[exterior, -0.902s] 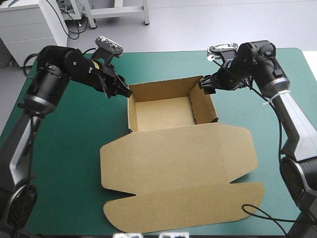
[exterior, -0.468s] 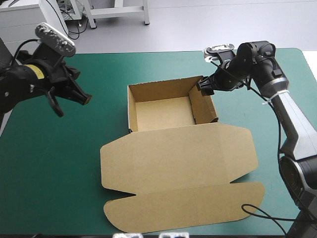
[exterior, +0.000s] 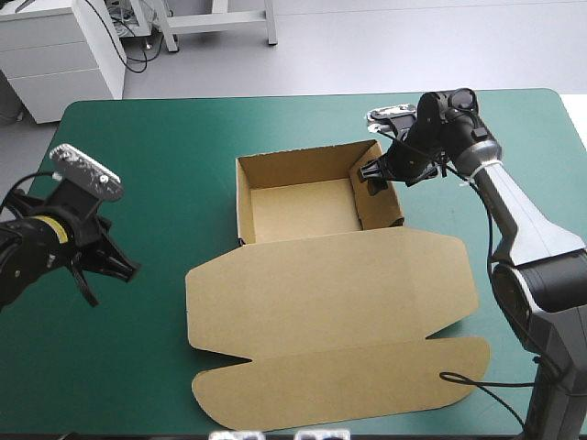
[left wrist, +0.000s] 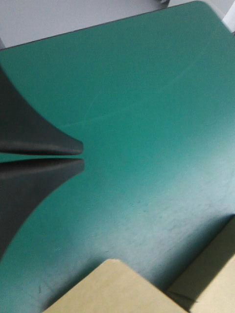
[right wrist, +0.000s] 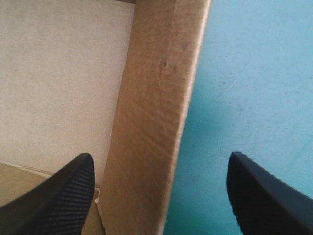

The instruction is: Fold the box

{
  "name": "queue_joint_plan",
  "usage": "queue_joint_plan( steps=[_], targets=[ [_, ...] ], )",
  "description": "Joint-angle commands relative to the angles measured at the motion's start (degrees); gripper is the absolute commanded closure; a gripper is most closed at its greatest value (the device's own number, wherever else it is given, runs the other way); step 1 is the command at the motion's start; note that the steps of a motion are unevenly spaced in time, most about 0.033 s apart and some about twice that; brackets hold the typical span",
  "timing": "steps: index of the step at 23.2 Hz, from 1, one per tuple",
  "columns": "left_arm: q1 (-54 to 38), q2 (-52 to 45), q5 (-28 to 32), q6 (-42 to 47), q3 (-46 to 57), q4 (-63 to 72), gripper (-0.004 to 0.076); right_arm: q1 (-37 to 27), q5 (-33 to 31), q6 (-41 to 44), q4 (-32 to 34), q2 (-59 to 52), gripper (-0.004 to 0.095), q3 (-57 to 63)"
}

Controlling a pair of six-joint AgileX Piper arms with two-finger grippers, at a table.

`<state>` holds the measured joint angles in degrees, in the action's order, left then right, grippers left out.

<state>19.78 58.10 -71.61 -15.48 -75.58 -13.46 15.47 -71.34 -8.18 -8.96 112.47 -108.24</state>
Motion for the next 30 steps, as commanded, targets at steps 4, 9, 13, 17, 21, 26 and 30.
queue_joint_plan(
  steps=[4, 9, 13, 17, 21, 26, 30],
  targets=[
    [0.1, -6.5, -2.2, 2.8, 12.8, -0.7, 0.0718, -0.4, -0.2, -0.6, -3.5, 1.1, 0.0311, -1.9],
    [0.1, -8.3, -2.2, 3.1, 22.9, 0.8, 0.0717, -0.4, -0.2, -0.7, -3.8, 2.8, 0.0461, -1.7],
    [0.1, -8.3, -1.0, 4.5, 30.5, 1.5, 0.0718, -0.4, -0.2, -2.6, -3.1, 2.8, 0.0663, -1.7],
    [0.1, -8.6, -0.8, 4.7, 32.2, 1.4, 0.0718, -0.4, 0.4, -3.5, 1.0, 2.7, 0.0895, -2.5],
    [0.1, -8.8, -0.6, 4.7, 32.2, 1.2, 0.0718, -2.5, 0.0, -3.3, 6.3, 2.6, 0.0927, -6.9],
    [0.1, -8.8, -1.1, 4.7, 32.2, 1.2, 0.0717, -7.3, -0.1, -3.3, 7.7, 2.1, 0.0927, -11.2],
    [0.1, -8.8, -2.1, 4.7, 32.2, 1.2, 0.0718, -15.2, -0.1, -3.3, 11.5, 1.8, 0.0927, -12.6]
  ],
)
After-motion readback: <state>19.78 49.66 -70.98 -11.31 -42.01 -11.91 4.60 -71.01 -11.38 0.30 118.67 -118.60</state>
